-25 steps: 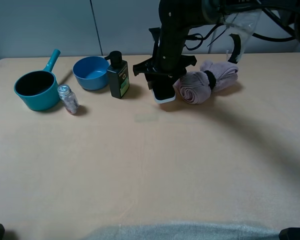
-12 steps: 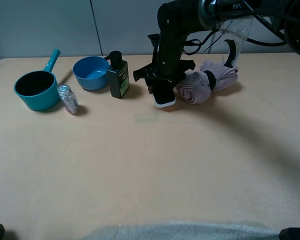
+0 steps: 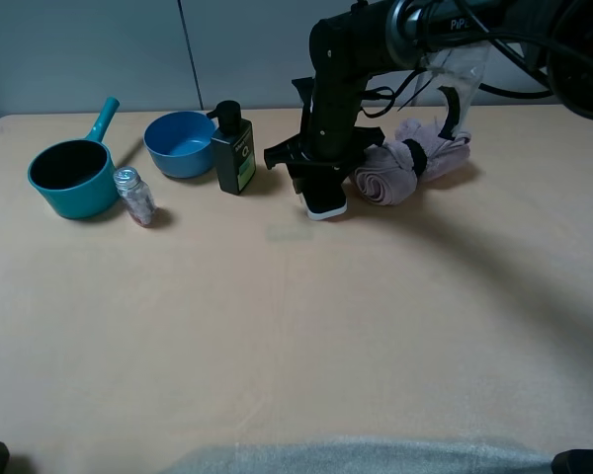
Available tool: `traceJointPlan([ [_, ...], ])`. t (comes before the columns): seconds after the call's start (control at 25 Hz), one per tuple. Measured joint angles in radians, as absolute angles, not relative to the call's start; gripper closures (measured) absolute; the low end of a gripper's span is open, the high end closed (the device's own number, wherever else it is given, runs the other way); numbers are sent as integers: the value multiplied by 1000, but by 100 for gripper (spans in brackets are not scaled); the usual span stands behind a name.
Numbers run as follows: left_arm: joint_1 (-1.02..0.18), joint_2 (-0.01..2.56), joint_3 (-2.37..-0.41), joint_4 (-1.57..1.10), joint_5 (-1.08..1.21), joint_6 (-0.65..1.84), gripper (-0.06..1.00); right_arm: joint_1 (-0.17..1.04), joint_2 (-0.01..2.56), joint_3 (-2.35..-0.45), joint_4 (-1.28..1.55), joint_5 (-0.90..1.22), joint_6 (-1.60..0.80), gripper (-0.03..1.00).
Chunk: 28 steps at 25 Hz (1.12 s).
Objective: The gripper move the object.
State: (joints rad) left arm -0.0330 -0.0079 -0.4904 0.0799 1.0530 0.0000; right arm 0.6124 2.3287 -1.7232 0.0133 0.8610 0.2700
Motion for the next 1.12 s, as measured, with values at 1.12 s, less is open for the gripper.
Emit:
traceJointPlan([
  [1.12, -33, -8, -490, 80, 1053, 0, 18, 612, 2329, -1723, 14, 840, 211, 36],
])
